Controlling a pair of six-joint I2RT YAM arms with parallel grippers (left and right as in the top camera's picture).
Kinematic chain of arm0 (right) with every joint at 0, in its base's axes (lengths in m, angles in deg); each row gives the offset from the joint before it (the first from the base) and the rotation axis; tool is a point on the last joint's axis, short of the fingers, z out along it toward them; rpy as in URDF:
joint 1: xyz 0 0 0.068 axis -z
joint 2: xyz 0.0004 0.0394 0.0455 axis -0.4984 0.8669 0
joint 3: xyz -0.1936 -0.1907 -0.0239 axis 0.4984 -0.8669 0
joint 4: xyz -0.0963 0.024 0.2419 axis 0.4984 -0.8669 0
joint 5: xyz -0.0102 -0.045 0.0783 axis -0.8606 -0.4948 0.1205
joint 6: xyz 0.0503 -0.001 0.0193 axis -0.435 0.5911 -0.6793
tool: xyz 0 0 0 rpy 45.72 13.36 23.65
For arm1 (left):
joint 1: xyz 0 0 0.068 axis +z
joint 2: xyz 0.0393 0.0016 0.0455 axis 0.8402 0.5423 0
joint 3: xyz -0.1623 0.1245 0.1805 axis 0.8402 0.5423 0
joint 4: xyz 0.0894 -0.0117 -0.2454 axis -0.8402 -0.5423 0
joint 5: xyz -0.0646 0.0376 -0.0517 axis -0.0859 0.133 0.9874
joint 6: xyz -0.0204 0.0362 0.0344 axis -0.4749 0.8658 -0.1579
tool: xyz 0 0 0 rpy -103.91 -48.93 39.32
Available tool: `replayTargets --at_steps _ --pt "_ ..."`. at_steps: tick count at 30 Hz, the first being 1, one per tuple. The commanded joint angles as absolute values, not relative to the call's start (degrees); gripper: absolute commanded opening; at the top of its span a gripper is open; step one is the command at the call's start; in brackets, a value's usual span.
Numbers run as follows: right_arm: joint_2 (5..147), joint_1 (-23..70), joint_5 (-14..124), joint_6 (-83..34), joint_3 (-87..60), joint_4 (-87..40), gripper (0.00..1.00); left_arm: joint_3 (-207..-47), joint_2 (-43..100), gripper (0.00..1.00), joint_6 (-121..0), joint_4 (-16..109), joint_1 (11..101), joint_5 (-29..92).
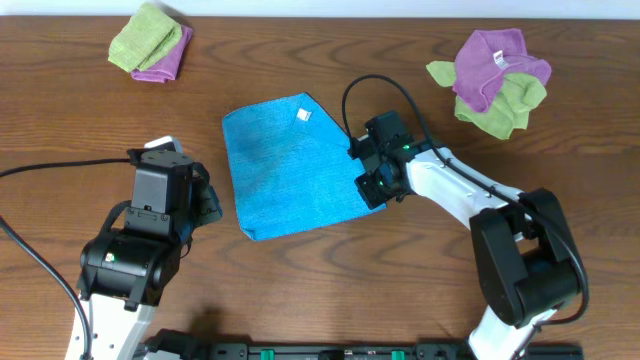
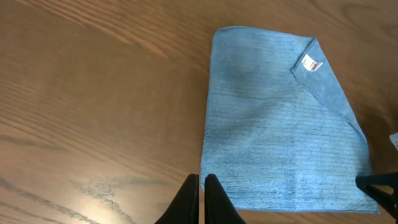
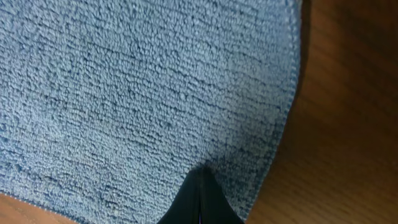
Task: Fold the cloth
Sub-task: 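Grasp the cloth's upper right corner with the right gripper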
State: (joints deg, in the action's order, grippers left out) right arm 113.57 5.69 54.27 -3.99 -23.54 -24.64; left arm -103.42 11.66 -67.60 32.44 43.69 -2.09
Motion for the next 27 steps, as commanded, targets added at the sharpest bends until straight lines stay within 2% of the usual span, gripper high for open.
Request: replayTargets --at_steps 1,15,20,22,23,24,26,27 --pt "115.8 4.0 53.4 -5.8 -26.2 -26.4 0.02 -104.5 11.3 0.06 -66.6 32.3 44.1 -1.9" --pt "115.3 -5.3 58.2 -14.1 -32.2 -33.7 0.02 -104.5 11.3 0.06 -66.1 32.3 44.1 -2.4" --pt "105.4 -5.2 57.1 -14.8 -31.1 -35.6 0.02 -103.9 11.7 0.06 -63.3 32.3 44.1 -4.7" --pt "100.0 -5.2 57.1 -14.5 -31.1 -34.3 0.12 -103.0 12.4 0.06 -62.4 32.5 44.1 -5.4" --pt "96.9 -5.2 57.1 -14.1 -31.1 -32.9 0.24 -102.1 13.0 0.06 -62.0 32.7 44.1 -5.3" --pt "93.5 -5.2 57.1 -14.0 -31.1 -30.4 0.44 -100.6 14.0 0.06 -61.9 33.3 44.1 -4.9" --pt "89.6 -5.2 57.1 -13.9 -31.1 -22.4 0.6 -96.3 16.8 0.06 -61.9 36.7 44.1 -2.2" --pt "89.3 -5.2 57.0 -13.9 -31.1 -18.0 0.6 -94.4 18.1 0.06 -61.9 38.8 44.1 -0.6"
